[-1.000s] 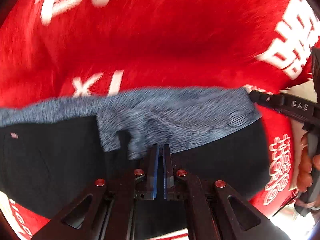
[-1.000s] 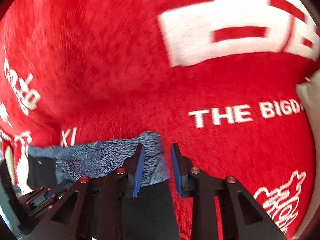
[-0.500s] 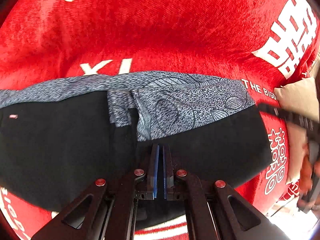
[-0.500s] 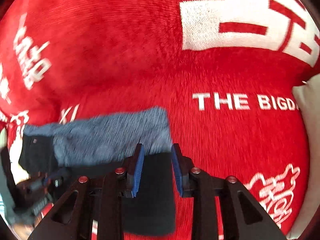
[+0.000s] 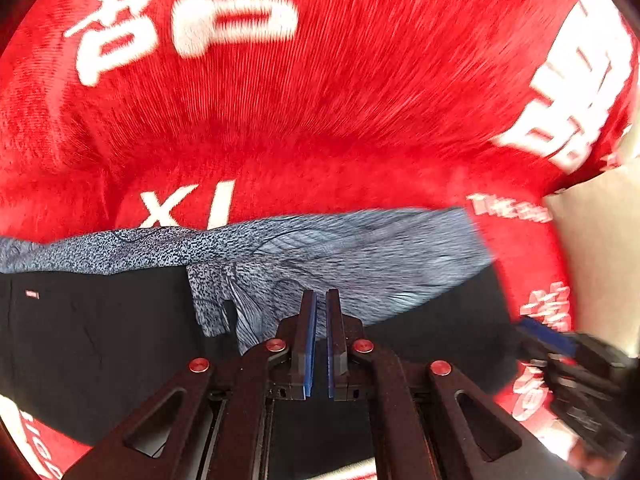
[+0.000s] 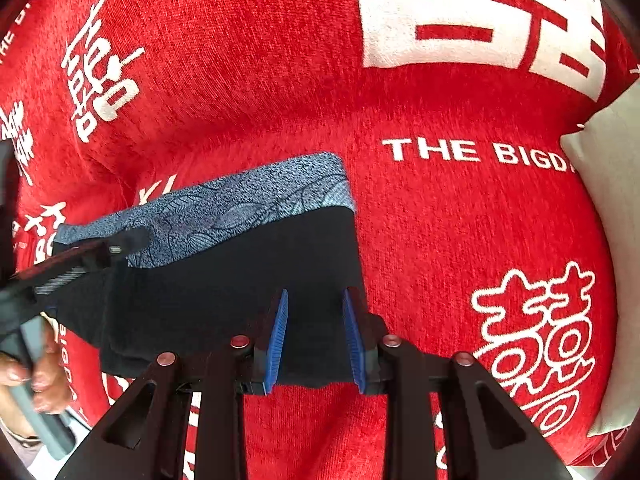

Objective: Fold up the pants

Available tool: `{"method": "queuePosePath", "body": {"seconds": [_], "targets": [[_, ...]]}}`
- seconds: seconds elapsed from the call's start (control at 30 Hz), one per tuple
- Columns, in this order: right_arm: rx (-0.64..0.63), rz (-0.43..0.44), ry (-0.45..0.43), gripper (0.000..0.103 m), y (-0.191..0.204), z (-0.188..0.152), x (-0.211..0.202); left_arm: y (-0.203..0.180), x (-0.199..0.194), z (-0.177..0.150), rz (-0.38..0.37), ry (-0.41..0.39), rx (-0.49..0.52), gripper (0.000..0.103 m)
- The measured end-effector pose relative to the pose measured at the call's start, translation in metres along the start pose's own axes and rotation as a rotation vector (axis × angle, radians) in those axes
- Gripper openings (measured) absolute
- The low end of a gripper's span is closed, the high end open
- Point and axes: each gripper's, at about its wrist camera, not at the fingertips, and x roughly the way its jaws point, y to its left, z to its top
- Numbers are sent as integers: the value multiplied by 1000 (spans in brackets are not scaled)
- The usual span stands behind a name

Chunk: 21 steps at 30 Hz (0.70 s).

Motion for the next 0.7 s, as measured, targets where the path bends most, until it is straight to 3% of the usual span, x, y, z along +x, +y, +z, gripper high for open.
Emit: {"method": "queuePosePath", "body": {"seconds": [0.03,0.17,0.33,0.43,0.5,0.53,0.6,0.7], "targets": [[-6,-4,5,31,3,1,3,5,10,-2,29,26,-10,5],[-27,6,16,32,9,-1,2,31,8,-22,-41,18,-46,5],[-40,10,-18,32,15,-14,-11,30,0,-40,-16,1,6,5],[-65,17,20,31,27,-26,4,31,1,-42,-17,-18,-8,5],[-97,-5,56,33,34,-34,25,35,1,-42,-31,-14,-34,5],[-116,-27,30,34,37,-37,27,39,-2,-41,-35,-8,-51,5],[-118,-23,33,44,40,-36,25,43,-10,-40,-32,-1,-58,5],[-115,6,42,48,39,-35,24,48,-24,-44,54,2,-40,5]]}}
